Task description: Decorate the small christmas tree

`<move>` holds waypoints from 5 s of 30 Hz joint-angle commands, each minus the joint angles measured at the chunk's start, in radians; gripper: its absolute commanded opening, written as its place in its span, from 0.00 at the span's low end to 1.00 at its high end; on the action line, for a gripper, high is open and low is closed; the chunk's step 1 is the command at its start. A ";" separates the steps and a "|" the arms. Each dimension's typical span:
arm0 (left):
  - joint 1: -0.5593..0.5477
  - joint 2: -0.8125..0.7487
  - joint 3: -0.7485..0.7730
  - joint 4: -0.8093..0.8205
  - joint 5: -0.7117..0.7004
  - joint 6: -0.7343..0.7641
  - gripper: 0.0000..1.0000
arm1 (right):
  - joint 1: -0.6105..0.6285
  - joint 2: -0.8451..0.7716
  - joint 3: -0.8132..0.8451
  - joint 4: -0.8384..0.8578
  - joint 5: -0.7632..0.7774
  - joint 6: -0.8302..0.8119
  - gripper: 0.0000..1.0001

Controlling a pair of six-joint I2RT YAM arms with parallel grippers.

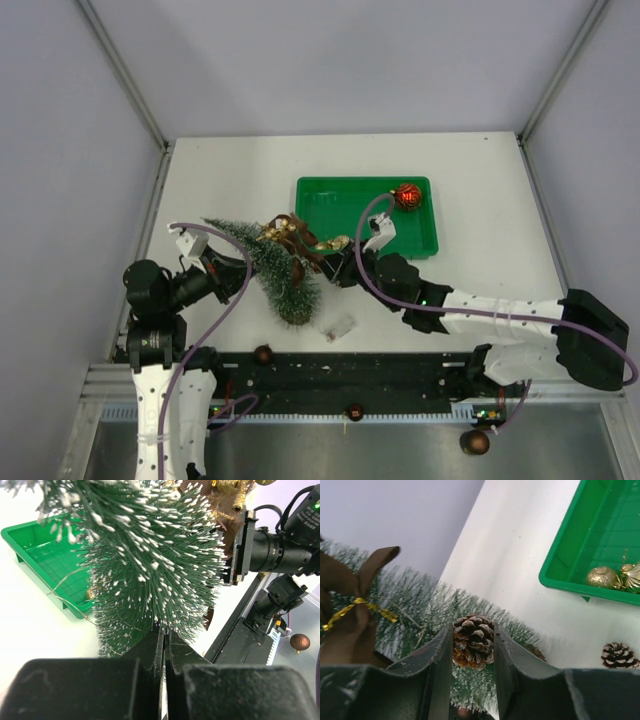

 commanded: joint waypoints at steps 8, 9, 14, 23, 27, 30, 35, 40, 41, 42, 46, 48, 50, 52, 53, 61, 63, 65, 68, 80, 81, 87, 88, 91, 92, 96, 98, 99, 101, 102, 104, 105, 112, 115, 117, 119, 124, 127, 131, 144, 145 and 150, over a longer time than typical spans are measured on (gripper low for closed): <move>0.001 0.013 0.020 -0.029 0.017 0.010 0.00 | 0.072 -0.096 -0.043 0.046 -0.052 -0.007 0.07; 0.000 0.013 0.020 -0.030 0.014 0.010 0.00 | 0.074 -0.098 -0.053 0.042 -0.050 -0.001 0.07; 0.001 0.014 0.022 -0.029 0.016 0.008 0.00 | 0.084 -0.130 -0.090 -0.009 -0.029 0.016 0.06; 0.000 0.023 0.028 -0.021 0.016 0.002 0.00 | 0.089 -0.168 -0.114 -0.067 0.027 0.011 0.06; 0.001 0.027 0.034 -0.023 0.016 0.001 0.00 | 0.089 -0.152 -0.105 -0.072 0.043 -0.002 0.06; 0.001 0.025 0.037 -0.024 0.016 0.004 0.00 | 0.089 -0.144 -0.103 -0.082 0.066 -0.010 0.05; 0.001 0.025 0.037 -0.026 0.016 0.004 0.00 | 0.087 -0.138 -0.105 -0.102 0.099 -0.013 0.05; 0.001 0.028 0.038 -0.026 0.017 0.004 0.00 | 0.087 -0.124 -0.090 -0.098 0.103 -0.021 0.05; 0.000 0.025 0.040 -0.026 0.017 0.004 0.00 | 0.087 -0.116 -0.085 -0.099 0.105 -0.024 0.05; 0.001 0.027 0.038 -0.026 0.017 0.004 0.00 | 0.089 -0.112 -0.080 -0.099 0.108 -0.022 0.05; 0.001 0.023 0.035 -0.029 0.017 0.007 0.00 | 0.089 -0.098 -0.068 -0.078 0.116 -0.024 0.05; 0.001 0.022 0.037 -0.032 0.019 0.008 0.00 | 0.087 -0.093 -0.056 -0.076 0.114 -0.025 0.04; 0.001 0.020 0.037 -0.035 0.017 0.013 0.00 | 0.087 -0.090 -0.048 -0.072 0.117 -0.025 0.03; 0.000 0.017 0.037 -0.038 0.014 0.016 0.00 | 0.089 -0.102 -0.047 -0.063 0.108 -0.015 0.03; 0.001 0.017 0.037 -0.038 0.016 0.018 0.00 | 0.089 -0.110 -0.045 -0.058 0.100 -0.010 0.03; 0.001 0.019 0.032 -0.043 0.019 0.018 0.00 | 0.121 -0.187 -0.036 -0.072 0.105 -0.002 0.02; 0.001 0.019 0.031 -0.041 0.017 0.016 0.00 | 0.121 -0.195 -0.039 -0.081 0.114 -0.005 0.02; 0.001 0.017 0.034 -0.041 0.020 0.016 0.00 | 0.121 -0.199 -0.040 -0.081 0.119 -0.009 0.02; 0.001 0.016 0.032 -0.043 0.020 0.016 0.00 | 0.120 -0.193 -0.036 -0.075 0.123 -0.021 0.01; 0.001 0.019 0.037 -0.049 0.017 0.019 0.00 | 0.126 -0.156 -0.002 -0.043 0.064 -0.022 0.00; 0.001 0.017 0.037 -0.047 0.019 0.019 0.00 | 0.129 -0.156 -0.007 -0.043 0.063 -0.021 0.00; 0.001 0.019 0.035 -0.046 0.020 0.016 0.00 | 0.138 -0.156 -0.022 -0.053 0.070 -0.006 0.00; 0.001 0.019 0.035 -0.047 0.020 0.016 0.00 | 0.138 -0.155 -0.027 -0.052 0.068 -0.002 0.00; 0.001 0.014 0.035 -0.047 0.019 0.018 0.00 | 0.141 -0.149 -0.036 -0.044 0.063 0.011 0.00; 0.001 0.013 0.037 -0.047 0.019 0.018 0.00 | 0.141 -0.142 -0.039 -0.041 0.062 0.013 0.00; 0.001 0.013 0.037 -0.049 0.017 0.018 0.00 | 0.156 -0.127 -0.036 -0.044 0.065 0.014 0.00; 0.001 0.013 0.037 -0.050 0.017 0.018 0.00 | 0.161 -0.121 -0.037 -0.044 0.062 0.021 0.00; 0.001 0.013 0.037 -0.049 0.020 0.018 0.00 | 0.164 -0.118 -0.039 -0.044 0.062 0.024 0.00; 0.001 0.014 0.035 -0.049 0.017 0.018 0.00 | 0.170 -0.115 -0.042 -0.041 0.062 0.028 0.00; 0.001 0.013 0.035 -0.052 0.020 0.019 0.00 | 0.172 -0.115 -0.042 -0.038 0.065 0.027 0.00; 0.001 0.013 0.035 -0.049 0.019 0.021 0.00 | 0.176 -0.113 -0.037 -0.033 0.073 0.025 0.00; 0.001 0.014 0.035 -0.050 0.019 0.021 0.00 | 0.178 -0.112 -0.033 -0.029 0.074 0.022 0.00; 0.001 0.019 0.040 -0.047 0.021 0.015 0.00 | 0.176 -0.064 0.027 0.014 0.083 -0.004 0.00; 0.001 0.016 0.041 -0.047 0.024 0.013 0.00 | 0.181 -0.024 0.051 0.031 0.082 -0.004 0.00; 0.001 0.016 0.043 -0.046 0.024 0.013 0.00 | 0.184 -0.004 0.065 0.046 0.091 -0.010 0.00; 0.001 0.016 0.043 -0.046 0.024 0.015 0.00 | 0.189 0.008 0.084 0.052 0.096 -0.022 0.00; 0.001 0.017 0.041 -0.044 0.025 0.013 0.00 | 0.189 0.026 0.110 0.066 0.093 -0.042 0.00; 0.001 0.019 0.043 -0.043 0.025 0.015 0.00 | 0.189 0.037 0.108 0.054 0.082 -0.035 0.00; 0.001 0.022 0.045 -0.039 0.028 0.011 0.00 | 0.189 0.042 0.088 0.033 0.071 -0.010 0.00; 0.001 0.016 0.035 -0.029 0.025 -0.001 0.00 | 0.216 0.074 0.091 0.013 0.088 -0.016 0.00; 0.000 0.017 0.034 -0.029 0.027 -0.002 0.00 | 0.219 0.080 0.088 0.016 0.086 -0.015 0.00; 0.001 0.016 0.034 -0.026 0.030 -0.005 0.00 | 0.238 0.046 0.070 -0.017 0.131 -0.024 0.00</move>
